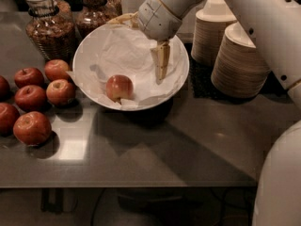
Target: Pick apple from white bowl
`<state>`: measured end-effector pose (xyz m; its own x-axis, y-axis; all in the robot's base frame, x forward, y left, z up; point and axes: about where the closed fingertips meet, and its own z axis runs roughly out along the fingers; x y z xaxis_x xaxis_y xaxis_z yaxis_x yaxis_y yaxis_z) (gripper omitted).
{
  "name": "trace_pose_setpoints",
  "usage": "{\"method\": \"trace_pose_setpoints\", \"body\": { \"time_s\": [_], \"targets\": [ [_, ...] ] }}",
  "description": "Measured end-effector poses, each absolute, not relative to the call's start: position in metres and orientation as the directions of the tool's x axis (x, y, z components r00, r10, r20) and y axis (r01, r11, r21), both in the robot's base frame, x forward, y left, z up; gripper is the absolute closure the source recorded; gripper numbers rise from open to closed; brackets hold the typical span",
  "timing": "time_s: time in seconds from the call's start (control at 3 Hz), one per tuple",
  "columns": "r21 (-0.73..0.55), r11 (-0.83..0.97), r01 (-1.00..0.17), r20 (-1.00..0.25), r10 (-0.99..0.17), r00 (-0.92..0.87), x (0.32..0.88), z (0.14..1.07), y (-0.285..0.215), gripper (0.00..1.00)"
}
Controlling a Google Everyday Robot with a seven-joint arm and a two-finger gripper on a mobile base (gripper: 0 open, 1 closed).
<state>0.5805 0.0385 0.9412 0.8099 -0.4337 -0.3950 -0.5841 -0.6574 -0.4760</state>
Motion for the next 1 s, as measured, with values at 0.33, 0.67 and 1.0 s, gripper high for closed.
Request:
{"method": "trace_pose_setpoints", "body": {
  "time_s": [0.33,0.67,1.0],
  "targets": [
    [-0.551,-0.629,-0.548,-0.375,-0.400,0.836,0.554,0.973,0.049,0.00],
    [-0.568,-0.621,-0.540,-0.371,-0.393,0.842,0.546,0.981,0.052,0.00],
    [-0.518,-0.660,-0.544,-0.365,-0.405,0.838,0.557,0.964,0.062,0.00]
  ]
}}
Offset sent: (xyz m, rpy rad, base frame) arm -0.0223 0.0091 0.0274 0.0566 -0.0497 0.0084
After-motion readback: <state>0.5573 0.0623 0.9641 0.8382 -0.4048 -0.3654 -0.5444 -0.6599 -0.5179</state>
